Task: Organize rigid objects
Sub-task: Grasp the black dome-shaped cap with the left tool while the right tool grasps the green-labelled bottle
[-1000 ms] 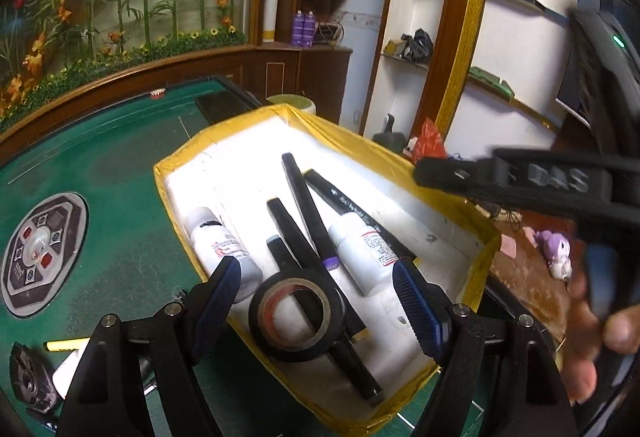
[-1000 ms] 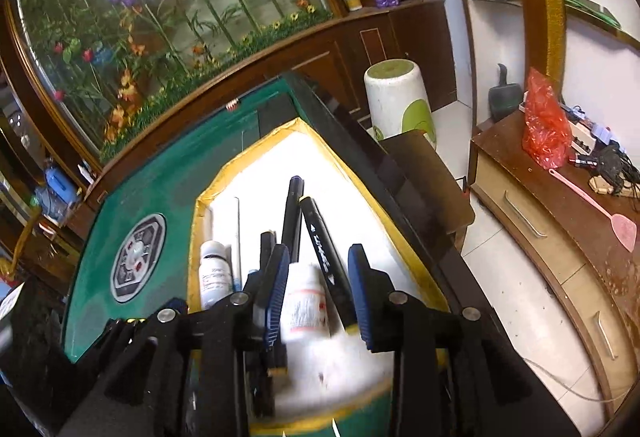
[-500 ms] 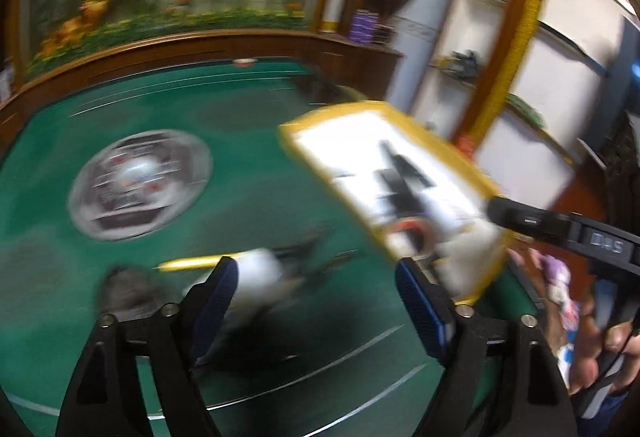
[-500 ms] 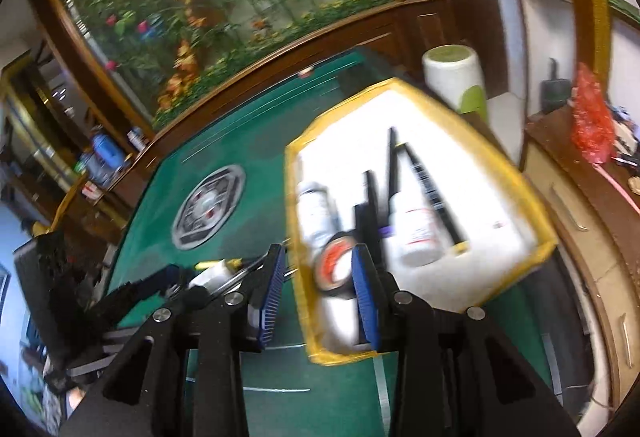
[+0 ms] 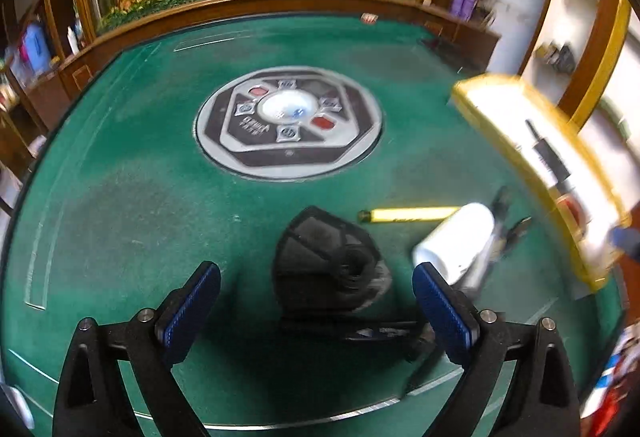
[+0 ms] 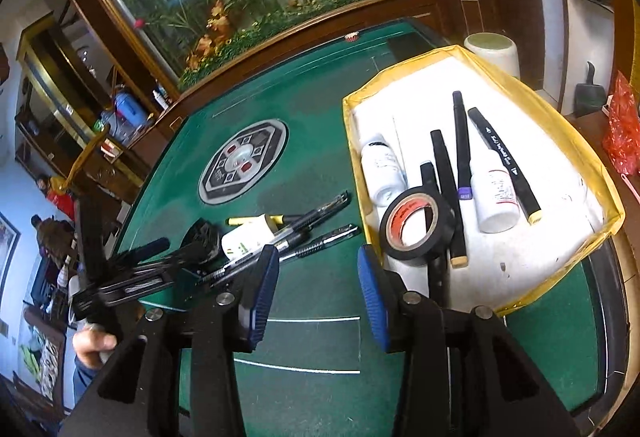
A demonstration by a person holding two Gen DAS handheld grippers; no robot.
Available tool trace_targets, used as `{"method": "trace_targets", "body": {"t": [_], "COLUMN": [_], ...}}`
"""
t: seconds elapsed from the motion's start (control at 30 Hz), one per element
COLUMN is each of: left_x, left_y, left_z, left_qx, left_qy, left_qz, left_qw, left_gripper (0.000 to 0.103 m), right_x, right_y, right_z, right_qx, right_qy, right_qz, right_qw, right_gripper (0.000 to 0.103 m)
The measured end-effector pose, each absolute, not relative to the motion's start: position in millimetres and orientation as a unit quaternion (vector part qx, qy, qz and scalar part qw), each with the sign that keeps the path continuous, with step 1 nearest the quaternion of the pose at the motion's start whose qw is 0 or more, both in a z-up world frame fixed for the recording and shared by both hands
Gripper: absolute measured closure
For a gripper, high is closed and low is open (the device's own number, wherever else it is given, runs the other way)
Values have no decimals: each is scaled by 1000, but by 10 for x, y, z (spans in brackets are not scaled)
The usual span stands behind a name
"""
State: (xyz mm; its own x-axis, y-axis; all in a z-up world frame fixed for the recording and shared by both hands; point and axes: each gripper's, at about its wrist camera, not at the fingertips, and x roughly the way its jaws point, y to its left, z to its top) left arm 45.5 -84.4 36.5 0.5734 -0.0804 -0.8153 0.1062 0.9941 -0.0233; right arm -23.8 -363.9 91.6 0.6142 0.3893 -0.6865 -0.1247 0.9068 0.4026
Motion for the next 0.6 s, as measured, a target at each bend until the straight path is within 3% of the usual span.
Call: {"method": "trace_targets", "body": {"t": [0.23,0.3,0.37,0.43,0.6], "left_x": [604,597,594,590,580], "left_y": [-733,-672,-577,-515,-458], "left_z": [175,198,215,217,222], "left_qx": [-10,-8,-15,-20,-24], "left_qy": [477,469,463,460,457], "left_qz": [-49,-38,-22,-12,-4], "left_qw": [878,882,886,888,889], "left_gripper": [7,25,28,28,28], "right_x": [-185,-128,-73,-7,135], "right_y": [-3417,-3265,-3127,-2930,-2484], "right_z": [883,874,865,867,845], "right_qx": [131,115,98,73,-6], "right_qy": [423,426,428,428,418], "right_qz": [164,177,190,209,237], "right_qw": [881,879,878,877,877], "right_gripper": [56,56,53,43,30]}}
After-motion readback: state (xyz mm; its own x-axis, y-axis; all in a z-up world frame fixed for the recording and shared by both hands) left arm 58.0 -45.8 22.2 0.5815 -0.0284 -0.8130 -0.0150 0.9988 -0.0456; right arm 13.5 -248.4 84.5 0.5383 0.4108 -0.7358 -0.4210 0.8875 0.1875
